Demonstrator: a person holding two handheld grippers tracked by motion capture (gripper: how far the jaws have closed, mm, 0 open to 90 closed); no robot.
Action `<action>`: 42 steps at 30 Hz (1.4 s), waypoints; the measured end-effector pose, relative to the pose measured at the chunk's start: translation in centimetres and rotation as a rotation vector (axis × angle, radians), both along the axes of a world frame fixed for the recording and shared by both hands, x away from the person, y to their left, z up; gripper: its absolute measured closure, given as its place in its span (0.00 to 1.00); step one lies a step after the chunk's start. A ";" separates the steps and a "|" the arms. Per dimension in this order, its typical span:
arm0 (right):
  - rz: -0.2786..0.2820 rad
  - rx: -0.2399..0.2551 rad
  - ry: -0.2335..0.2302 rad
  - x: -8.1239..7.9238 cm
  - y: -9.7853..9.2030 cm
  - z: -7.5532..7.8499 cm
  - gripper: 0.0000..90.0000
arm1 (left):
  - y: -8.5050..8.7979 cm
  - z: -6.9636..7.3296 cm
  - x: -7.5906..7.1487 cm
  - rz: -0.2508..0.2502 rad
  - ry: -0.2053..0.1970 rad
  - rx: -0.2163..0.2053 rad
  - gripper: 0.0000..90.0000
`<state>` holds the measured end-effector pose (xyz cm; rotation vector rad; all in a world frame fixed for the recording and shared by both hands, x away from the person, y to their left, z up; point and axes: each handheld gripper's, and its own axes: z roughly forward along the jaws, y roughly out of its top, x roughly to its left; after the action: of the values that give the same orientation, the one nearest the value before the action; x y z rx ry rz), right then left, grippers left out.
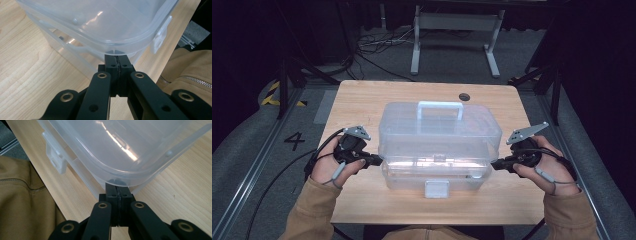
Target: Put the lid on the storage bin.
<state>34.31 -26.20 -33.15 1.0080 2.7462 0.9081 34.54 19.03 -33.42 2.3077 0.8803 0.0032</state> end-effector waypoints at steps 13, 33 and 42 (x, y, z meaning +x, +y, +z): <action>0.010 -0.037 0.031 0.2 0.1 -0.4 1.00 | -0.2 -0.4 0.0 -0.023 0.027 0.030 1.00; 0.036 -0.093 0.082 0.4 0.5 -1.3 1.00 | -0.6 -1.3 0.3 -0.062 0.070 0.095 1.00; 0.050 -0.122 0.104 0.5 0.7 -1.7 1.00 | -0.8 -1.7 0.4 -0.079 0.091 0.118 1.00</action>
<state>34.85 -25.50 -34.88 0.9973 2.8839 0.7021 34.92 18.20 -35.14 2.4680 0.8537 -0.0867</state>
